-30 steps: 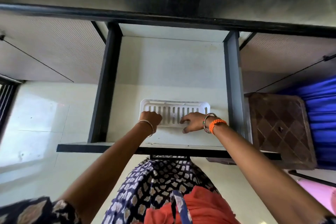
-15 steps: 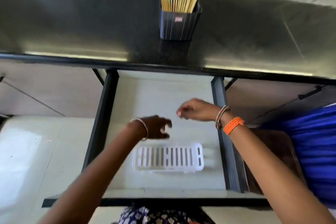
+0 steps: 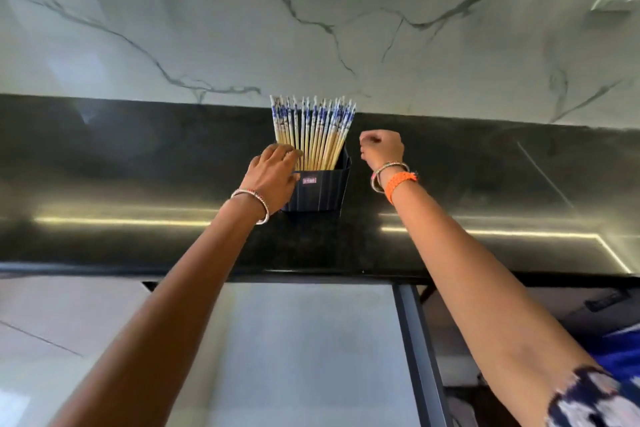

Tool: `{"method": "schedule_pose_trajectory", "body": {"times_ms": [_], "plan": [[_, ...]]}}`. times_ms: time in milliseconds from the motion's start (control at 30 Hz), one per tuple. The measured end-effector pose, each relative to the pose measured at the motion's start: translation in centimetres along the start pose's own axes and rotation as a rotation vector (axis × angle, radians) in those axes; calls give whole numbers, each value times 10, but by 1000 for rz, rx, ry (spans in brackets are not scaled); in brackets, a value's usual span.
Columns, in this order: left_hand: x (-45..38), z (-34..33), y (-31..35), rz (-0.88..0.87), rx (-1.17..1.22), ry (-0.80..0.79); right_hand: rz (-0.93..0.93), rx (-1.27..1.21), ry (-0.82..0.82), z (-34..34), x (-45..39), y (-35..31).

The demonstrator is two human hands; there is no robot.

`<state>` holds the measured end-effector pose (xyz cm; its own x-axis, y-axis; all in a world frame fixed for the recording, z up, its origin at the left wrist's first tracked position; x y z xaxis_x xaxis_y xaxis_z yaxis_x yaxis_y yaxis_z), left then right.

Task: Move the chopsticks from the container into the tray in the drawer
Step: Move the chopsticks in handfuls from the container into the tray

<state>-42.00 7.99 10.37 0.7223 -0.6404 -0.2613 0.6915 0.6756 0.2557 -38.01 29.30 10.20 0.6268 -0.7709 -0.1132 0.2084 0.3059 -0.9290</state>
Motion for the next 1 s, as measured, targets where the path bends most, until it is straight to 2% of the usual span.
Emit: {"method": "schedule_pose_trajectory", "body": {"times_ms": [100,267,400,500,667,833,900,933,1000], "plan": [[-20,-7,-2,21,69,17,-18,14,-28,-19,-32,1],[-30,-17,-16,29,144,44,-15,63,-211,-54,-62,3],[-24,-28,-22,24,170,26,-14,61,-239,-59,-77,5],[-21,-25,-23,43,189,53,-4,48,-165,-46,-80,-2],[-13,-5,-9,50,238,119,133,3,94,13,-68,-51],[14,30,28,31,300,218,179,-273,204,85,-1,-80],[38,41,48,-9,334,214,103,-450,157,96,44,-67],[57,41,55,-20,326,184,8,-556,109,95,71,-50],[101,26,62,-27,262,39,-226,-729,28,83,131,-1]]}}
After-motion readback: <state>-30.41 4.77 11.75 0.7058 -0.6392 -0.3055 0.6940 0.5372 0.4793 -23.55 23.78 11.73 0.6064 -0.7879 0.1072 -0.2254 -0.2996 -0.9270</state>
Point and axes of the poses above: each hand's wrist, its own x-axis away from the middle knuckle, its own z-axis out of the back of the hand, y = z × x, the point moved 8 cm from there along -x, towards the middle knuckle, and after that the axes turned 3 degrees about y, right-handed, at the moved point
